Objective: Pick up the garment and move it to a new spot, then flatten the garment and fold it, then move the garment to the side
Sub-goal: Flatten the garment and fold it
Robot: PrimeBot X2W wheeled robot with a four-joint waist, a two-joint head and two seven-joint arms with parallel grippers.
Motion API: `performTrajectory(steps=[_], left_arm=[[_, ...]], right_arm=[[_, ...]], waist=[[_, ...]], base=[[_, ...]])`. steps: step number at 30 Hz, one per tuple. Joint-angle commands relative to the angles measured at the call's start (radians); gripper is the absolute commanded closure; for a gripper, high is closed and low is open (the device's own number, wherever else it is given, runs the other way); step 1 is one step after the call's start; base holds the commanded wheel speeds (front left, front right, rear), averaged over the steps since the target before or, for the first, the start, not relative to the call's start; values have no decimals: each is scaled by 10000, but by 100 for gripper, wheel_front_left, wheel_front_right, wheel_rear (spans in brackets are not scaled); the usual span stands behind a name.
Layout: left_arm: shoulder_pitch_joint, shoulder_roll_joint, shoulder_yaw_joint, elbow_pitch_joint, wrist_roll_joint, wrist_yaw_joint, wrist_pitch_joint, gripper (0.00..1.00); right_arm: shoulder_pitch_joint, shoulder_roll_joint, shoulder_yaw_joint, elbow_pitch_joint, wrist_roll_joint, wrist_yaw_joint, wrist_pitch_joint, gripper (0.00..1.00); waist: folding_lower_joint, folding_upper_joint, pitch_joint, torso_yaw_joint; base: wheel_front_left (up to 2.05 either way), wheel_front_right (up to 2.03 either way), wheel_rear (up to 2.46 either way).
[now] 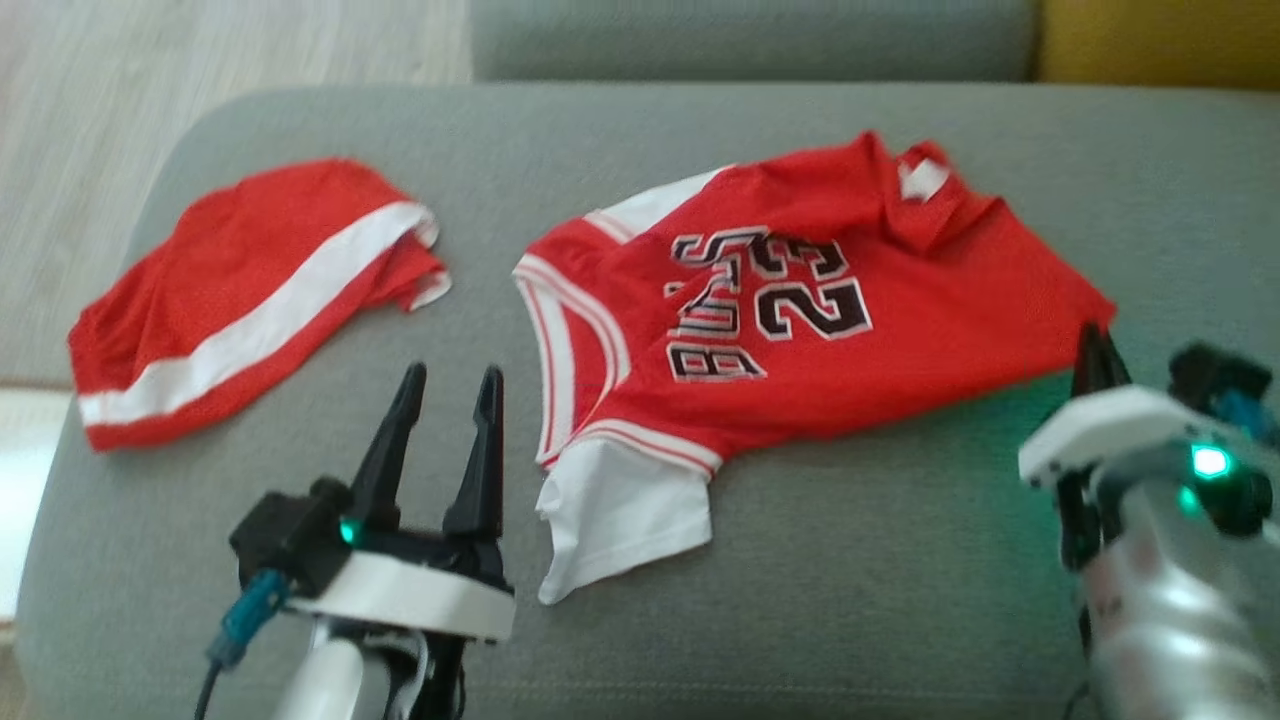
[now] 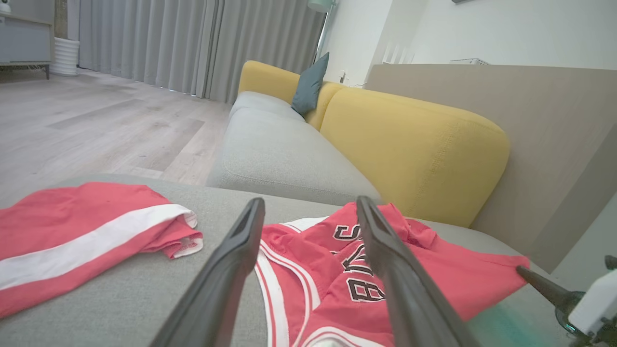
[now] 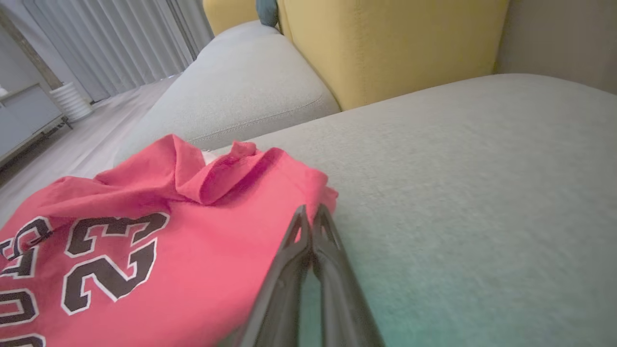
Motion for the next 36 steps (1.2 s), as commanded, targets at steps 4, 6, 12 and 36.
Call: performTrajectory(steps=[4,6,12,36], left_arm=[[112,4,468,-382,-96,110,-53,0],[252,4,497,-433,-80,123,-53,0],[344,4,499,-589,-92,159,-53,0],[-642,4,104,-373,-149,-77,-53,0]], right_arm=[[880,-8,685,-1164,527,-7,-134,100],[1488,-8,789,-1734,575,-7,-135,100],[2962,-8,803,-4051,862,-7,652,100],[1011,-8,-1275,-4244,-2648,-7,4107,100]], waist=[[0,0,-773,-757],[0,0,-867,-929],[0,0,-834,-1147],[0,0,557,676]], base=[[0,0,0],[0,0,0],[0,0,0],[0,0,0]])
